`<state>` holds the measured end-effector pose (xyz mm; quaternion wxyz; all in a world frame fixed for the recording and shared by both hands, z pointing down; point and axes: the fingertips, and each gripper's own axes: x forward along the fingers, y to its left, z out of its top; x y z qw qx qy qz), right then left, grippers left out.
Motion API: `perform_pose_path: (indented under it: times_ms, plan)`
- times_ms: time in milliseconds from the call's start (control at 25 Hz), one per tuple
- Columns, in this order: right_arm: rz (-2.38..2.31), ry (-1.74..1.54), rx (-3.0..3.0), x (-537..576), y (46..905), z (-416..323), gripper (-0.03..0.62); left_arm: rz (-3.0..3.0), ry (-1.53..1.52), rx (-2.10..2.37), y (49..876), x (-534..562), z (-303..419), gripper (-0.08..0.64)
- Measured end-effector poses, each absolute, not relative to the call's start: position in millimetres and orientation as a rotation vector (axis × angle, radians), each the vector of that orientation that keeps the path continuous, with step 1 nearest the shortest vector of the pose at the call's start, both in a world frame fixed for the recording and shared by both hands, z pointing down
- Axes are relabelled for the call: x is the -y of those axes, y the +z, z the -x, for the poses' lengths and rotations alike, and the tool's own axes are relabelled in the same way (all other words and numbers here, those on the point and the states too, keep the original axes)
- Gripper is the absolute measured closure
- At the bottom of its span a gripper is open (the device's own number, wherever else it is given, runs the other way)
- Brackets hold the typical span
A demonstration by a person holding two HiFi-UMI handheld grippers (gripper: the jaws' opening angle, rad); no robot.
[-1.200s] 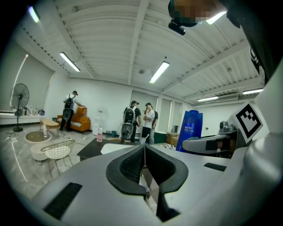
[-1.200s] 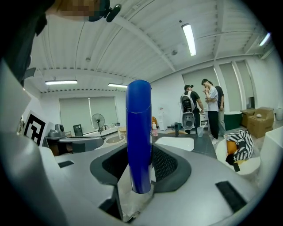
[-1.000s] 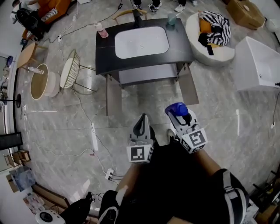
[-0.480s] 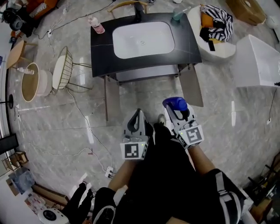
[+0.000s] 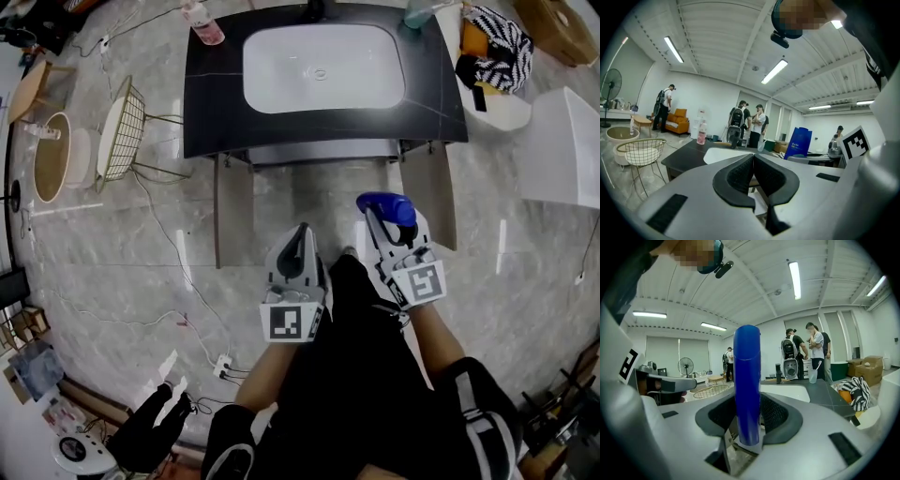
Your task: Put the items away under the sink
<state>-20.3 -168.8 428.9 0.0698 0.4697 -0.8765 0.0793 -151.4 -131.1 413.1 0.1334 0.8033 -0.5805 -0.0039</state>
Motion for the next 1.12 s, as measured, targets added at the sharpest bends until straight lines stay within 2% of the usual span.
perform_pose_path:
  times_ms: [840,1120]
  plan:
    - [-1.404,0.035,2.725,249.5,715.8,16.0,0.436,-2.380,-0.097,1.704,718.5,214.9,133.4,0.546]
    - [-1.411,0.010,2.738,260.8,787.5,14.8,0.437,-2.420,-0.130,1.745,776.8,212.1,134.9,0.546]
